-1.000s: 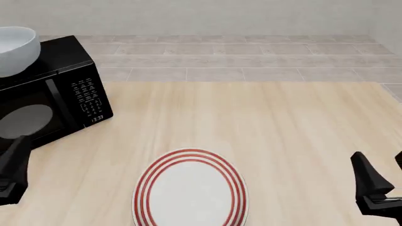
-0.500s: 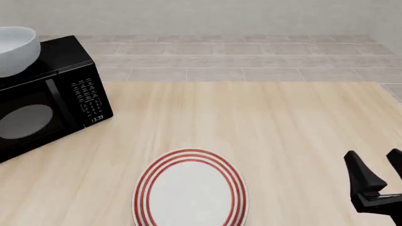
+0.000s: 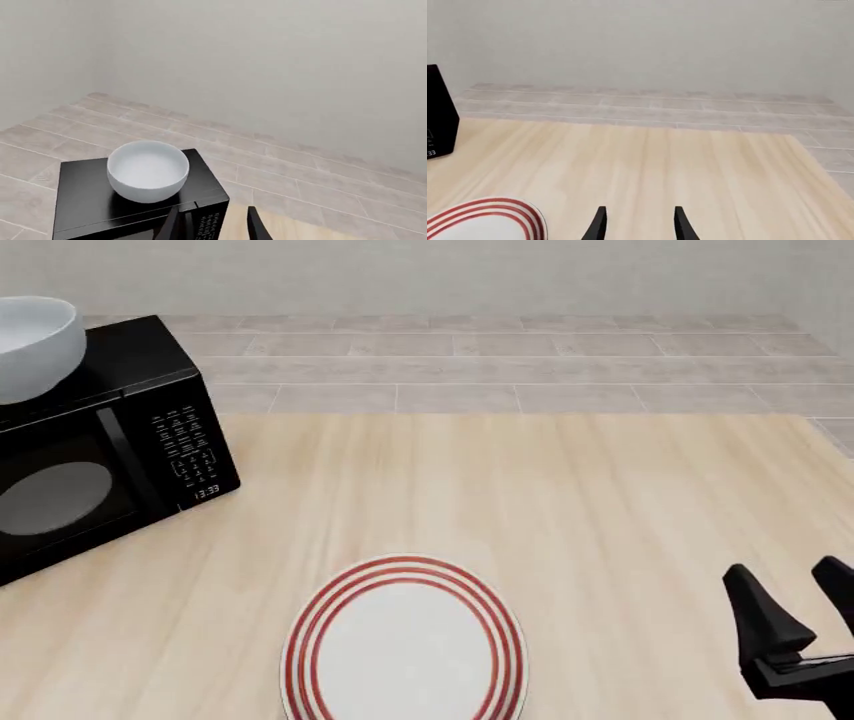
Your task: Pick up the white bowl and put it on the plate.
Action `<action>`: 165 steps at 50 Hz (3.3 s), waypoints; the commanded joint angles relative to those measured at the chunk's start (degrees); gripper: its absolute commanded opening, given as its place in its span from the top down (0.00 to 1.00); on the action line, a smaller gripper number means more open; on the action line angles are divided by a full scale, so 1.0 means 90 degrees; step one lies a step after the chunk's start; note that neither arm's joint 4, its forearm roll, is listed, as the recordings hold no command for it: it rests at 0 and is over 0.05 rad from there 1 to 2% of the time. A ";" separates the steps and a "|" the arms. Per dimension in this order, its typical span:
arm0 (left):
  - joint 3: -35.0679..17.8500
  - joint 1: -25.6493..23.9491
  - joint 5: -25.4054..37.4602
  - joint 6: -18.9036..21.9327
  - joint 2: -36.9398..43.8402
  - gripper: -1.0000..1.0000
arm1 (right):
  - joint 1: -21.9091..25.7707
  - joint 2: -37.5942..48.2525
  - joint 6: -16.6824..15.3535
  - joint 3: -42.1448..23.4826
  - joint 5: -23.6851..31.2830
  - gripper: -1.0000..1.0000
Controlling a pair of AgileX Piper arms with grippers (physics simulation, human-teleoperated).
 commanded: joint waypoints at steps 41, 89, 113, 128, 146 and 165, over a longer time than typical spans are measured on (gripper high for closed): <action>-0.2181 0.1881 0.1238 -0.1543 0.3187 0.00 | -0.0034 -0.0247 0.0096 0.0000 0.0130 0.00; -0.4536 0.2361 0.2420 -0.0771 0.5309 0.00 | -0.0029 -0.0787 0.0171 0.0000 0.0726 0.00; -0.4826 0.2549 0.2486 -0.0564 0.5934 0.00 | -0.0026 -0.0970 0.0166 0.0000 0.0862 0.00; -0.4709 0.2682 0.2299 -0.0236 0.6235 0.00 | 0.0000 -0.1002 0.0149 0.0000 0.0861 0.00; -0.4755 0.2242 0.2107 -0.0221 0.6608 0.00 | 0.0106 -0.1004 0.0095 0.0000 0.0853 0.00; -0.4596 0.2191 0.1905 -0.0242 0.6852 0.00 | 0.0089 -0.1030 0.0055 0.0000 0.0891 0.00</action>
